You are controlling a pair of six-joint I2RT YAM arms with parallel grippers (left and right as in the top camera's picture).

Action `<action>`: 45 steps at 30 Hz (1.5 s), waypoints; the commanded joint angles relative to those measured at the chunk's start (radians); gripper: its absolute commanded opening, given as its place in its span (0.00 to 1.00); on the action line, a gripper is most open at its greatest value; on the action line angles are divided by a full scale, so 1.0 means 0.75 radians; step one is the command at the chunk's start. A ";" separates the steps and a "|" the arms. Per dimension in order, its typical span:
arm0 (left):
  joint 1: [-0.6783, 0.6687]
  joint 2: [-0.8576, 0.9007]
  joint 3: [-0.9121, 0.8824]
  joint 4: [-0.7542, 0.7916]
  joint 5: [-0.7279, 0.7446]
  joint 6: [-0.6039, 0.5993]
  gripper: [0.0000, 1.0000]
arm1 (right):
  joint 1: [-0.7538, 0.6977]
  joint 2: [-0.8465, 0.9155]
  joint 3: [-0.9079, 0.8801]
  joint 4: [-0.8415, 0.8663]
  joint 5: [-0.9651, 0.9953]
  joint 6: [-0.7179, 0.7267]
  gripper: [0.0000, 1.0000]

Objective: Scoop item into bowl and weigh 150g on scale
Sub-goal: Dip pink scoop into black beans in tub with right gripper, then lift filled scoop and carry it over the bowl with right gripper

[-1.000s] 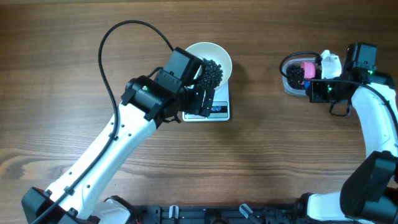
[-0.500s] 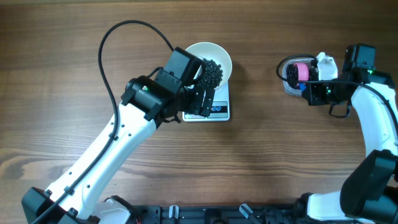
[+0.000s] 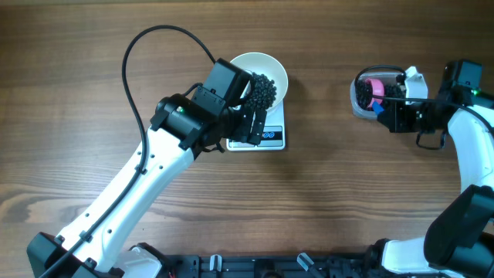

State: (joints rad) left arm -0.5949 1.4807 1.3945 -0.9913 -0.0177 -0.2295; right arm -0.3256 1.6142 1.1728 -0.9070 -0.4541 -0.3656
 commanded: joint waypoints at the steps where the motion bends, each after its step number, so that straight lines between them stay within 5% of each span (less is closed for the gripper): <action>1: -0.005 -0.018 0.021 -0.001 -0.013 0.017 1.00 | 0.003 0.020 -0.002 -0.018 -0.095 -0.032 0.04; 45: -0.005 -0.018 0.021 -0.001 -0.013 0.017 1.00 | -0.215 0.022 -0.003 -0.032 -0.316 0.248 0.05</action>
State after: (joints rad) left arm -0.5949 1.4807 1.3945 -0.9913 -0.0181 -0.2295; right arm -0.4561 1.6180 1.1728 -0.9352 -0.6548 -0.2047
